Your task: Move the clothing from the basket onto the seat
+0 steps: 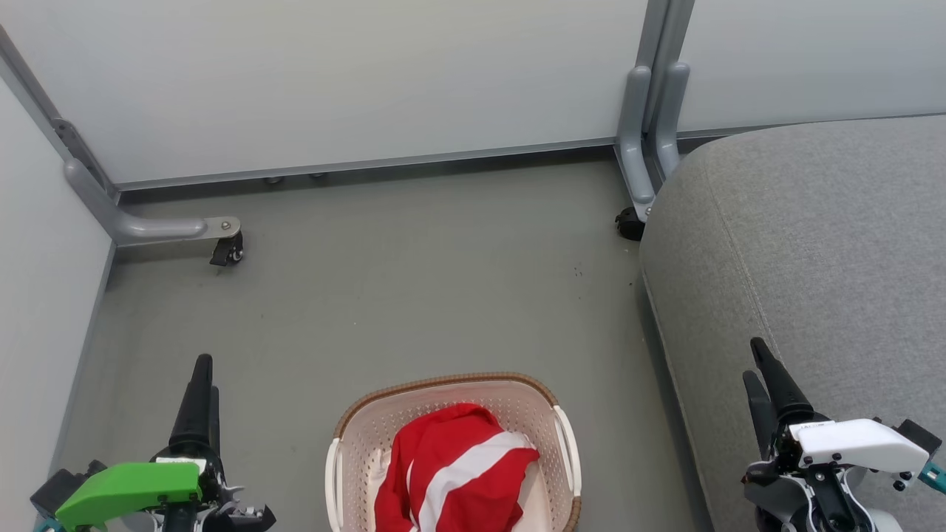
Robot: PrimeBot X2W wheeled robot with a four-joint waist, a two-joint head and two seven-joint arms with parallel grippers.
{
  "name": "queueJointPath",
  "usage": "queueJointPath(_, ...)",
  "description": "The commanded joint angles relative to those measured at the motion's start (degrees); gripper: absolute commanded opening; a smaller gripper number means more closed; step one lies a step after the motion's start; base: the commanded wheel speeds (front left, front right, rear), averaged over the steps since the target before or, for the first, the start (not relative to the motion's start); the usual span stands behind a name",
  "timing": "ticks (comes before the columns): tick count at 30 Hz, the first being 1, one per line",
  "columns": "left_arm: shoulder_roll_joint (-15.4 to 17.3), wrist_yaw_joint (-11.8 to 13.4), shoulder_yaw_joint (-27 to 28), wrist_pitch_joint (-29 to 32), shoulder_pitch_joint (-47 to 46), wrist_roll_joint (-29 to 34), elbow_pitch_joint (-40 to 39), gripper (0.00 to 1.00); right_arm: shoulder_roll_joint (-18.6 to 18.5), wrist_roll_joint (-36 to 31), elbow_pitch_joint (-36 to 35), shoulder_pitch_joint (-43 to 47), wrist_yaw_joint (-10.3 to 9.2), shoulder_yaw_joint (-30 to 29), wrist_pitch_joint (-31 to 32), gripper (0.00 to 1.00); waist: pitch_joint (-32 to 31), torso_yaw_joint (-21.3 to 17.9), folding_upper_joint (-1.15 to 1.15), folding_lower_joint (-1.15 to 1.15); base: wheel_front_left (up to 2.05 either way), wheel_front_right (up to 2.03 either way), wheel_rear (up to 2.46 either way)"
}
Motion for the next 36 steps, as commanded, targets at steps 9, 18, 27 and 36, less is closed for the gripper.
queueJointPath(9,0.28,-0.10,-0.37,-2.64,0.48,13.41,-3.06,1.00,-0.45,-14.87,-2.43,-0.17,0.01,1.05,-2.76,1.00,-0.14,0.49,0.00,0.00,0.00,0.00,0.00)
queueJointPath(18,0.22,-0.13,-1.77,-4.91,1.47,24.68,-5.73,1.00,-0.44,-27.64,-4.48,0.91,0.02,2.72,-5.04,1.00,-0.22,1.15,0.00,0.00,0.00,0.00,0.00)
queueJointPath(27,0.32,-0.17,-2.73,-6.80,2.28,33.53,-7.01,1.00,-0.49,-35.70,-6.18,1.74,0.02,3.16,-6.91,1.00,-0.30,1.74,0.00,0.00,0.00,0.00,0.00)
queueJointPath(36,0.34,-0.20,-4.01,-8.51,2.65,40.24,-8.16,1.00,-0.55,-42.89,-7.35,2.25,0.02,4.72,-8.65,1.00,-0.39,2.48,0.00,0.00,0.00,0.00,0.00)
